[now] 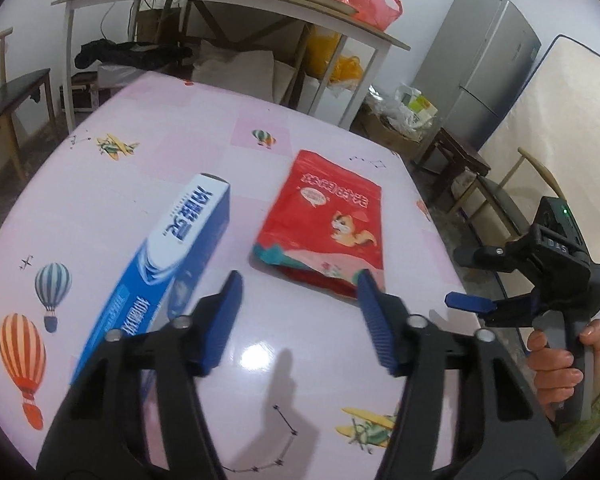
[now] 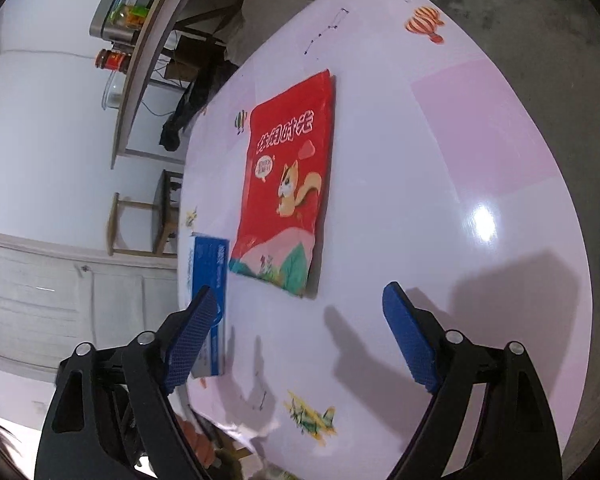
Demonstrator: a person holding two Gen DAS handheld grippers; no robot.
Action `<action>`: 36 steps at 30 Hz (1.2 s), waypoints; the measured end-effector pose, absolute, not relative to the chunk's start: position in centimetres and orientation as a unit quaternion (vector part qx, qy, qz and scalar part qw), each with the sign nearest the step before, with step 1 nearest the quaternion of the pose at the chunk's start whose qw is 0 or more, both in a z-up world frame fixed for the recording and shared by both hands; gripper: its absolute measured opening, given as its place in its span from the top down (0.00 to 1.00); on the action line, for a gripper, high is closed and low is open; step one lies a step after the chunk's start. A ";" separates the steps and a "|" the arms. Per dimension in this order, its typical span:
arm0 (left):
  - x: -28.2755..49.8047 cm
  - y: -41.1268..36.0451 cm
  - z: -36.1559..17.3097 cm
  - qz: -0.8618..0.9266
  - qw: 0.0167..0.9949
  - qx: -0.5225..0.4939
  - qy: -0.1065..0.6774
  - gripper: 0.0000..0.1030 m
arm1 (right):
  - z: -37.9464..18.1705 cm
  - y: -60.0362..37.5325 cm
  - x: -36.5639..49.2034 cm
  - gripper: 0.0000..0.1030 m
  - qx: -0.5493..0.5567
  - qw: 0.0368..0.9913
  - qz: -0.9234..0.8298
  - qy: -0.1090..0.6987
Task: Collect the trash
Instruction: 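Move both tools back toward the red snack bag and toothpaste box, then close the right tool on the red snack bag's edge while the left tool grasps the toothpaste box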
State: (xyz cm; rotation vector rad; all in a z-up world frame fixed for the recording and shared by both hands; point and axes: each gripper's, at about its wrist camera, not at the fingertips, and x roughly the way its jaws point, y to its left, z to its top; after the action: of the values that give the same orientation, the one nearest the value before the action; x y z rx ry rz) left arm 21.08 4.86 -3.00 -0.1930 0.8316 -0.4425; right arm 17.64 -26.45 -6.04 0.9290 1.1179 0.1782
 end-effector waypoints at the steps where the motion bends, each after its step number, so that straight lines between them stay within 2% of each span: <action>1: 21.2 4.8 -3.0 -0.215 0.887 -0.092 0.399 0.59 | -6.2 -26.3 18.1 0.25 0.422 0.744 0.078 0.512; 7: 23.1 3.0 -4.2 -0.212 0.883 -0.078 0.412 0.80 | -7.5 -25.7 20.1 0.36 0.431 0.734 0.084 0.519; 12: 24.8 0.5 -5.4 -0.206 0.881 -0.054 0.422 0.88 | -9.3 -24.6 21.8 0.42 0.435 0.716 0.097 0.538; 13: 25.1 -0.1 -5.7 -0.204 0.881 -0.047 0.425 0.90 | -9.6 -24.4 21.9 0.46 0.438 0.712 0.102 0.539; 18: 26.4 -1.7 -7.3 -0.200 0.871 -0.032 0.448 0.93 | -10.1 -23.9 22.1 0.48 0.445 0.705 0.125 0.538; 23: 27.2 -2.2 -9.0 -0.210 0.849 -0.038 0.484 0.95 | -11.0 -24.3 22.1 0.55 0.473 0.689 0.141 0.532; 30: 26.7 -2.5 -9.3 -0.212 0.851 -0.027 0.479 0.98 | -11.9 -24.2 22.7 0.60 0.490 0.679 0.159 0.522; 33: 26.4 -2.5 -9.4 -0.212 0.853 -0.023 0.476 0.98 | -12.0 -23.8 23.3 0.66 0.486 0.685 0.158 0.519; 36: 26.5 -2.5 -9.2 -0.215 0.850 -0.029 0.480 0.98 | -12.5 -23.8 23.6 0.81 0.492 0.683 0.148 0.519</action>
State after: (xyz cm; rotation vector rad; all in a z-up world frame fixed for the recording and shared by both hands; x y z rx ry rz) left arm 26.53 -2.49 -9.23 -0.0605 1.0122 -0.4532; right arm 23.56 -23.82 -12.54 1.1023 1.1640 0.3310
